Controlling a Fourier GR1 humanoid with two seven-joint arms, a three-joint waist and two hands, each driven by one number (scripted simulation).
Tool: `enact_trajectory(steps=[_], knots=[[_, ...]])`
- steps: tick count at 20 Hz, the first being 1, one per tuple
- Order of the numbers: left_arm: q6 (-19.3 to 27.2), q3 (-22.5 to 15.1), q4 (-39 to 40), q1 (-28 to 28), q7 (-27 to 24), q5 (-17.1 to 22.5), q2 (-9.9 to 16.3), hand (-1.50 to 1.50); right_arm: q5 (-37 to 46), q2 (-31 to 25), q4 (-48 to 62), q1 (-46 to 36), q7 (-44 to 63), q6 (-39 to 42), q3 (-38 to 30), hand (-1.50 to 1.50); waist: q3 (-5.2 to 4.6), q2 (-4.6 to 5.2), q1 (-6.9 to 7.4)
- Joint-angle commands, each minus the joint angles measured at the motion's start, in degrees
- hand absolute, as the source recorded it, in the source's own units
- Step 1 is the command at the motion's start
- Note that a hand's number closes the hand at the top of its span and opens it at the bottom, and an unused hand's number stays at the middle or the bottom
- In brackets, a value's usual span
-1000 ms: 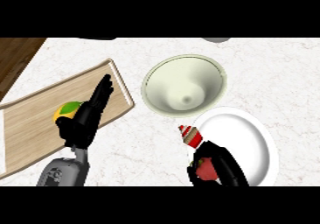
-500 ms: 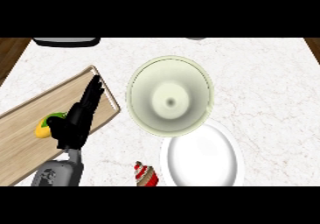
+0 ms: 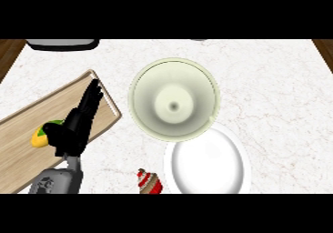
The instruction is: Pick the bell pepper from the plate and place it in the bowl
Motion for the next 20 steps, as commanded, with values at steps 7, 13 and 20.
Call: enact_trajectory(steps=[7, 13, 20], knots=[[1.3, -0.7, 3.1, -2.5, -0.2, -1.8, -1.8, 0.0, -15.8, 11.4, -4.4, -24.4, 34.1, -0.9, -8.8, 1.5, -0.01, 0.11, 0.29], [-0.2, -0.2, 1.7, -0.9, -0.3, -0.7, -0.9, 0.0, -10.8, 18.1, 12.1, -39.4, 37.8, -2.2, -11.3, 1.5, 0.02, 0.12, 0.63], [0.1, -1.9, 0.3, -0.3, 0.6, -1.1, -2.4, 0.0, 5.4, 13.4, 25.1, -46.0, 27.6, 0.8, -11.8, 1.5, 0.05, 0.25, 0.89]])
